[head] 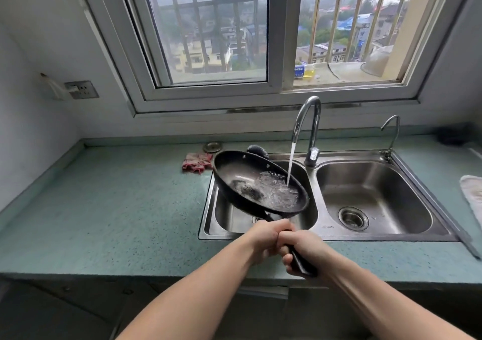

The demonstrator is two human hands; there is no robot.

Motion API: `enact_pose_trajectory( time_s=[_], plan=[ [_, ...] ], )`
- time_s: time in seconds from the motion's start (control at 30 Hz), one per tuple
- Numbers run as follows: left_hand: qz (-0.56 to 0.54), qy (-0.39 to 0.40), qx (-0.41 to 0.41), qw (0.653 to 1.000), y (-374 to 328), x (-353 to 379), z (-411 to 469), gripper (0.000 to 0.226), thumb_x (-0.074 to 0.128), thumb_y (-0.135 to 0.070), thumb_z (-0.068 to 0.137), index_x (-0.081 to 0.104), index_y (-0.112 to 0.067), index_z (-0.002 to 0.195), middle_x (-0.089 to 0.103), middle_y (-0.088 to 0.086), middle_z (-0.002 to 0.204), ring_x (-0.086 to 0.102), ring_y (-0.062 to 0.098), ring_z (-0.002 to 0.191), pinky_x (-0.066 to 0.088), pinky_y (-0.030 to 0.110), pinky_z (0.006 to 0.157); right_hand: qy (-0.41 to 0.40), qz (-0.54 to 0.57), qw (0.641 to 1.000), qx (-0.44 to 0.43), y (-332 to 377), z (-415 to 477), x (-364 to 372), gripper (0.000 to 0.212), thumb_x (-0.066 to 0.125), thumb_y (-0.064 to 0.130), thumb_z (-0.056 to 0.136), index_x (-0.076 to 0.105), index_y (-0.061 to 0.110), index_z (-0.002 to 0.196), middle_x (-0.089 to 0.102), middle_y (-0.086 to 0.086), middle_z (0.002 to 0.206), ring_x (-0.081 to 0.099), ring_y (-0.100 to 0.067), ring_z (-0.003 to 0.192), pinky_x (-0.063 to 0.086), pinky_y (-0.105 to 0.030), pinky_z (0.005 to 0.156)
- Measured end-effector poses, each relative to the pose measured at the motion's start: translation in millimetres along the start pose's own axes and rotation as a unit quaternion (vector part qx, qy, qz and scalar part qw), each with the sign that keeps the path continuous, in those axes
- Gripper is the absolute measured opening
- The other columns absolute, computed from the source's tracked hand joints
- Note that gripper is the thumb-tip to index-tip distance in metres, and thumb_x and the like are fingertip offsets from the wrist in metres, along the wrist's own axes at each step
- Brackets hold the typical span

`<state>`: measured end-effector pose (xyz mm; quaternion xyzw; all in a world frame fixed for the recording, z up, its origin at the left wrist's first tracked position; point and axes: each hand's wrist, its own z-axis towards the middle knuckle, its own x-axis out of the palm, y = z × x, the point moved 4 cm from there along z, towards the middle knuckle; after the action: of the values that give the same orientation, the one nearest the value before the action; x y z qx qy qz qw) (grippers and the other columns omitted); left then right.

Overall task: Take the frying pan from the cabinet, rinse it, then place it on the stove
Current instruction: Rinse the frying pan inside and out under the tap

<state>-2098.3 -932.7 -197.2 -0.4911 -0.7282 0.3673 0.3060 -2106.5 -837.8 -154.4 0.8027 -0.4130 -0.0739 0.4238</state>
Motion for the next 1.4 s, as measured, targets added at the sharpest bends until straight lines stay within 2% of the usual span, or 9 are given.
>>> enact_pose_trajectory(
  time_s=[0.1, 0.23, 0.43, 0.6, 0.87, 1.03, 1.1, 1.23, 1.4],
  plan=[
    [-0.084, 0.029, -0.027, 0.996, 7, 10, 18, 0.015, 0.069, -0.025, 0.054, 0.06, -0.013, 0.054, 0.051, 0.002, 0.049, 0.044, 0.016, 0.041, 0.034, 0.024, 0.04, -0.037, -0.088, 0.995, -0.028, 5, 12, -13, 0.019, 0.048, -0.006, 0.082, 0.048, 0.003, 0.066, 0.044, -0.008, 0.048, 0.044, -0.013, 0.032, 0.038, -0.018, 0.036],
    [-0.112, 0.03, -0.058, 0.992, 9, 29, 39, 0.027, 0.05, -0.014, 0.085, 0.05, -0.01, 0.058, 0.046, 0.001, 0.045, 0.042, 0.015, 0.035, 0.03, 0.019, 0.033, -0.054, -0.169, 0.983, -0.045, 10, 27, -41, 0.014, 0.049, -0.004, 0.08, 0.05, 0.003, 0.068, 0.047, -0.01, 0.05, 0.047, -0.016, 0.035, 0.043, -0.023, 0.039],
    [-0.155, 0.015, -0.067, 0.986, 1, 42, 76, 0.027, 0.047, -0.012, 0.081, 0.046, -0.01, 0.055, 0.043, 0.003, 0.045, 0.042, 0.014, 0.038, 0.031, 0.021, 0.036, -0.049, -0.247, 0.966, -0.065, 27, 52, -69, 0.007, 0.047, -0.001, 0.072, 0.049, 0.004, 0.069, 0.049, -0.014, 0.052, 0.048, -0.022, 0.038, 0.044, -0.028, 0.042],
    [-0.223, 0.034, -0.081, 0.971, -2, 47, 100, 0.049, 0.039, -0.008, 0.088, 0.064, -0.013, 0.047, 0.061, 0.004, 0.069, 0.059, 0.015, 0.057, 0.045, 0.026, 0.063, -0.056, -0.324, 0.941, -0.076, 38, 70, -87, 0.022, 0.046, 0.002, 0.073, 0.047, 0.002, 0.095, 0.056, -0.013, 0.06, 0.055, -0.021, 0.037, 0.046, -0.028, 0.039],
    [-0.235, 0.045, -0.075, 0.968, -6, 47, 101, 0.018, 0.052, -0.003, 0.077, 0.059, -0.013, 0.065, 0.07, 0.006, 0.084, 0.063, 0.021, 0.071, 0.049, 0.031, 0.07, -0.067, -0.403, 0.902, -0.139, 36, 73, -101, 0.011, 0.052, 0.014, 0.08, 0.052, 0.012, 0.091, 0.054, -0.003, 0.074, 0.058, -0.019, 0.042, 0.045, -0.025, 0.037],
    [-0.202, 0.021, -0.049, 0.978, -6, 39, 88, 0.011, 0.059, -0.005, 0.069, 0.058, -0.005, 0.08, 0.069, 0.011, 0.086, 0.066, 0.021, 0.072, 0.055, 0.028, 0.063, -0.02, -0.321, 0.935, -0.147, 28, 68, -94, 0.009, 0.048, 0.001, 0.075, 0.052, 0.0, 0.083, 0.053, -0.009, 0.053, 0.053, -0.02, 0.033, 0.044, -0.026, 0.038],
    [-0.184, 0.01, -0.025, 0.982, -11, 34, 75, 0.006, 0.06, -0.002, 0.068, 0.061, -0.006, 0.073, 0.068, 0.014, 0.086, 0.067, 0.021, 0.07, 0.055, 0.028, 0.062, -0.002, -0.275, 0.95, -0.147, 25, 64, -84, 0.006, 0.046, 0.0, 0.071, 0.05, 0.003, 0.074, 0.05, -0.008, 0.045, 0.05, -0.021, 0.031, 0.041, -0.023, 0.04],
    [-0.132, 0.006, 0.001, 0.991, -13, 22, 53, 0.04, 0.05, 0.006, 0.087, 0.071, -0.008, 0.055, 0.066, 0.011, 0.071, 0.066, 0.018, 0.062, 0.052, 0.026, 0.058, 0.022, -0.184, 0.975, -0.123, 14, 55, -64, 0.005, 0.047, 0.0, 0.073, 0.048, 0.005, 0.073, 0.048, -0.009, 0.05, 0.047, -0.019, 0.035, 0.042, -0.024, 0.04],
    [-0.079, -0.011, 0.02, 0.997, -11, 18, 24, 0.033, 0.058, -0.003, 0.086, 0.066, -0.011, 0.055, 0.059, 0.005, 0.057, 0.055, 0.014, 0.049, 0.042, 0.023, 0.048, 0.043, -0.089, 0.991, -0.092, 5, 37, -47, 0.005, 0.051, 0.003, 0.071, 0.048, 0.005, 0.075, 0.046, -0.006, 0.047, 0.043, -0.015, 0.033, 0.04, -0.022, 0.036]
  ],
)
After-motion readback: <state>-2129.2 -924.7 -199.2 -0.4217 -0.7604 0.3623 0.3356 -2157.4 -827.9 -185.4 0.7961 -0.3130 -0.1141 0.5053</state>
